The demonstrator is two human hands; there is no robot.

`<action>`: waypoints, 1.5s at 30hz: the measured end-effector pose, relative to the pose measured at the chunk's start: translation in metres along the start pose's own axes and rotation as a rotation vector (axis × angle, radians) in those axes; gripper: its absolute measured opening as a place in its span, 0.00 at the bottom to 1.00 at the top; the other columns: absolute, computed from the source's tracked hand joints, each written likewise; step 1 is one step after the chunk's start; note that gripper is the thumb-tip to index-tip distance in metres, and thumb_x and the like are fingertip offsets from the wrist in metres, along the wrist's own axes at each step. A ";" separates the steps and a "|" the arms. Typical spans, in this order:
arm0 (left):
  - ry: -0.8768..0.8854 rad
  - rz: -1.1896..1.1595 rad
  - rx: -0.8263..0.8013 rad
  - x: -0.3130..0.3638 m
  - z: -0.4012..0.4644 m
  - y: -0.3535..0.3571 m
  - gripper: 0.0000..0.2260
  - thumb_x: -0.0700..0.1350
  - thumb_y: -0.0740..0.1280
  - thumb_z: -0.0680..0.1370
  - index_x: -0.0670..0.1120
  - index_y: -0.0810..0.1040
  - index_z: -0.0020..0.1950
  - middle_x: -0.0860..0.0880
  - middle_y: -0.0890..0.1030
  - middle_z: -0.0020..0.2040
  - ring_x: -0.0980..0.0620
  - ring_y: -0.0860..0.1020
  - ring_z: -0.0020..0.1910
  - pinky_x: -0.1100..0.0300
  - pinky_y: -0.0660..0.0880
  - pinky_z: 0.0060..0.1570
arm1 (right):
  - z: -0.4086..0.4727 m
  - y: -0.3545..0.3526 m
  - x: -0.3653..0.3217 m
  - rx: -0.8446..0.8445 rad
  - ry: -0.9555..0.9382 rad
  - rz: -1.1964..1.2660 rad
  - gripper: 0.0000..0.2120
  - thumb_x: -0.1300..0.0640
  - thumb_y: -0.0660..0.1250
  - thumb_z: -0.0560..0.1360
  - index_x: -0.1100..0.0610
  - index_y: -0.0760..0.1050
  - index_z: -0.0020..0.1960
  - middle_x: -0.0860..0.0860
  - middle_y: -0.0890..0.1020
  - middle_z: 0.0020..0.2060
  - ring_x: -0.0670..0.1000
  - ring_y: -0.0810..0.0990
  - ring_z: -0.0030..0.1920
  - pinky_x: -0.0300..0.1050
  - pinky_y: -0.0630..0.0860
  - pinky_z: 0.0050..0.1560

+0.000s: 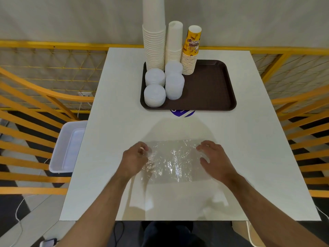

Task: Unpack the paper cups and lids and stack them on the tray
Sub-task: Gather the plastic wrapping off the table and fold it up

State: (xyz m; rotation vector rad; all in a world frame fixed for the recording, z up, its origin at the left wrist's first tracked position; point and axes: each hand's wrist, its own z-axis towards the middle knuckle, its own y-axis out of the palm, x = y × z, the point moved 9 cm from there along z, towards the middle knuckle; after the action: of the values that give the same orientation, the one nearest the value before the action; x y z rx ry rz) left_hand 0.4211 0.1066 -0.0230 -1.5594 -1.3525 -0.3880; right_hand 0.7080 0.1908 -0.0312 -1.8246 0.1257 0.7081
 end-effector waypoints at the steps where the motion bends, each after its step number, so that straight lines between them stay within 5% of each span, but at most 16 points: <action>1: -0.008 0.005 -0.008 -0.003 0.000 0.000 0.15 0.31 0.63 0.73 0.49 0.81 0.48 0.49 0.83 0.46 0.53 0.77 0.36 0.64 0.77 0.36 | 0.000 0.000 0.000 0.004 0.001 0.009 0.20 0.63 0.69 0.75 0.53 0.77 0.66 0.47 0.73 0.68 0.54 0.69 0.65 0.36 0.60 0.63; 4: -0.041 -0.023 -0.024 -0.008 0.001 -0.002 0.16 0.30 0.67 0.71 0.47 0.83 0.52 0.50 0.82 0.50 0.55 0.78 0.36 0.59 0.80 0.41 | -0.001 0.001 -0.003 0.019 -0.011 0.040 0.20 0.65 0.69 0.74 0.54 0.79 0.65 0.48 0.74 0.67 0.55 0.70 0.64 0.37 0.61 0.64; 7: -0.044 -0.008 -0.037 -0.008 0.001 -0.007 0.19 0.32 0.70 0.72 0.47 0.81 0.61 0.50 0.80 0.56 0.51 0.80 0.39 0.68 0.76 0.37 | 0.000 0.003 -0.006 0.030 -0.042 0.056 0.20 0.66 0.69 0.73 0.53 0.80 0.63 0.49 0.75 0.66 0.55 0.71 0.64 0.42 0.66 0.66; 11: 0.014 0.082 -0.050 0.004 -0.003 -0.009 0.24 0.33 0.71 0.71 0.48 0.78 0.65 0.51 0.78 0.61 0.48 0.81 0.48 0.62 0.76 0.51 | 0.001 0.009 -0.012 -0.015 -0.077 -0.033 0.21 0.58 0.72 0.72 0.48 0.79 0.65 0.45 0.72 0.68 0.53 0.68 0.66 0.45 0.72 0.61; 16: 0.073 0.152 -0.092 0.027 -0.012 -0.007 0.26 0.31 0.69 0.72 0.47 0.75 0.68 0.51 0.76 0.62 0.48 0.81 0.39 0.68 0.74 0.37 | 0.001 0.014 -0.014 -0.033 -0.073 -0.094 0.22 0.53 0.72 0.72 0.45 0.78 0.65 0.43 0.71 0.69 0.51 0.67 0.67 0.46 0.73 0.63; 24: 0.179 0.343 -0.189 0.079 -0.026 0.018 0.30 0.34 0.68 0.72 0.47 0.69 0.75 0.52 0.70 0.70 0.45 0.79 0.58 0.56 0.76 0.56 | 0.001 0.013 -0.015 -0.055 -0.071 -0.082 0.20 0.51 0.71 0.73 0.43 0.77 0.65 0.41 0.64 0.72 0.50 0.60 0.70 0.45 0.74 0.63; 29: 0.239 0.433 -0.184 0.108 -0.029 0.045 0.31 0.35 0.69 0.72 0.46 0.69 0.75 0.51 0.70 0.71 0.45 0.78 0.59 0.56 0.74 0.60 | -0.002 -0.013 0.004 0.108 0.032 0.076 0.20 0.59 0.71 0.73 0.48 0.78 0.64 0.46 0.71 0.65 0.52 0.72 0.62 0.44 0.72 0.61; 32: 0.251 0.457 -0.198 0.119 -0.027 0.069 0.30 0.36 0.69 0.74 0.45 0.68 0.75 0.50 0.69 0.71 0.46 0.74 0.65 0.60 0.71 0.61 | -0.003 -0.015 0.020 0.062 0.159 0.204 0.23 0.66 0.66 0.74 0.51 0.75 0.67 0.48 0.72 0.64 0.50 0.79 0.53 0.42 0.75 0.59; 39: 0.251 0.550 -0.260 0.130 -0.016 0.145 0.21 0.35 0.68 0.77 0.42 0.71 0.69 0.45 0.70 0.66 0.43 0.75 0.62 0.55 0.73 0.59 | 0.003 -0.016 0.027 0.063 0.205 0.286 0.24 0.73 0.60 0.74 0.53 0.75 0.64 0.50 0.76 0.61 0.44 0.74 0.58 0.24 0.69 0.50; 45: 0.280 0.499 -0.297 0.120 -0.014 0.182 0.22 0.41 0.64 0.79 0.47 0.68 0.73 0.43 0.72 0.63 0.41 0.76 0.60 0.57 0.70 0.55 | 0.004 -0.019 0.032 0.057 0.253 0.353 0.21 0.71 0.61 0.74 0.53 0.74 0.61 0.50 0.76 0.58 0.47 0.77 0.52 0.36 0.74 0.53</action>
State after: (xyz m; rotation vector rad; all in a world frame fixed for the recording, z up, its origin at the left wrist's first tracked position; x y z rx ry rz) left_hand 0.6244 0.1839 -0.0092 -1.9365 -0.6788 -0.4852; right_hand 0.7403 0.2093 -0.0335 -1.8507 0.6408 0.7033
